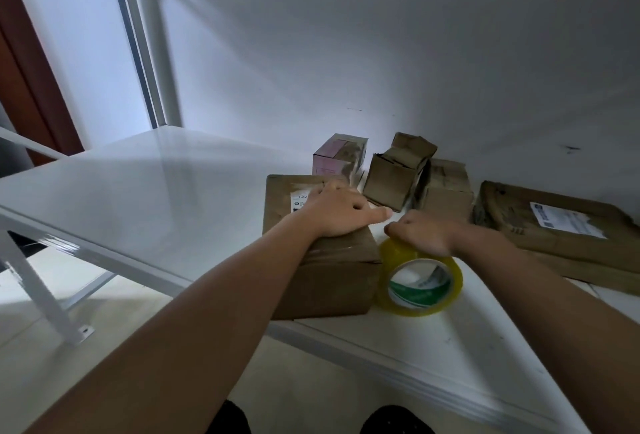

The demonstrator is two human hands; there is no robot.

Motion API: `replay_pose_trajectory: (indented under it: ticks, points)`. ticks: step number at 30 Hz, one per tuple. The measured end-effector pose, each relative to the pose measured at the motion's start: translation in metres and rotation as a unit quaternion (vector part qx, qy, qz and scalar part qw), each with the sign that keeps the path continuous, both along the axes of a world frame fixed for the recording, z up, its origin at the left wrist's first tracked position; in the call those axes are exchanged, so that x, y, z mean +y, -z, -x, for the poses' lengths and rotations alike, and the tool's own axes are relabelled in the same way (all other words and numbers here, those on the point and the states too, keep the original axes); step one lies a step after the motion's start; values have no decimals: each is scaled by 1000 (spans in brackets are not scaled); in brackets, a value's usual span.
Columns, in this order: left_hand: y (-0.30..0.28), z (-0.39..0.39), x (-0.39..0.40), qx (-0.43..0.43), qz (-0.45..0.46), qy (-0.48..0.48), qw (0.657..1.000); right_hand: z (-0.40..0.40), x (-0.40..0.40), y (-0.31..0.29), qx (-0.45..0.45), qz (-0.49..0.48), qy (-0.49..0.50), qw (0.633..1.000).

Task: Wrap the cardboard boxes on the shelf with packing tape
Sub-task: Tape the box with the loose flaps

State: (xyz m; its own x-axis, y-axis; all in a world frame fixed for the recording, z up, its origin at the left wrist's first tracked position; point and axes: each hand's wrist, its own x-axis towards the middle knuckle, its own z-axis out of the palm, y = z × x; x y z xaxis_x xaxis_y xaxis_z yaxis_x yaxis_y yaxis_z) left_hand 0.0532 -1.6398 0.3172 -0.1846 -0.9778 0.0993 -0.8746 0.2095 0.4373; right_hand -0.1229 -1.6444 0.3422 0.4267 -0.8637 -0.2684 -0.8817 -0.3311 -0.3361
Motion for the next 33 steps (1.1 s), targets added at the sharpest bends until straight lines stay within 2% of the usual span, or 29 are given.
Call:
replay_pose_trajectory:
  ticks: [2, 7, 10, 12, 14, 16, 18, 20, 23, 26, 33]
  points:
    - [-3, 0, 0, 31, -37, 13, 999, 5, -1, 2, -10, 11, 2, 1000]
    - [-12, 4, 2, -66, -90, 26, 993, 12, 2, 3, -47, 55, -4, 997]
    - [-17, 14, 6, -100, -116, 18, 988, 29, 4, -2, -139, 29, 37, 989]
    - [-20, 17, 7, -111, -130, 10, 985, 45, 4, -6, -165, 3, 71, 984]
    - [-21, 17, 6, -106, -140, 6, 984, 67, 1, -9, -129, -11, 121, 984]
    - [-22, 17, 5, -112, -141, 10, 984, 95, 0, -12, -21, -36, 191, 981]
    - [-21, 18, 4, -127, -138, 10, 982, 119, 8, -12, 102, -80, 243, 961]
    - [-20, 17, 5, -135, -135, 13, 982, 136, 19, -8, 164, -118, 276, 940]
    - [-19, 16, 6, -126, -141, 13, 982, 147, 30, 8, 235, -116, 276, 925]
    - [-20, 17, 8, -122, -145, 15, 982, 148, 32, 24, 268, -90, 259, 923]
    - [-20, 18, 10, -126, -139, 12, 982, 165, 32, 32, 216, -50, 244, 944]
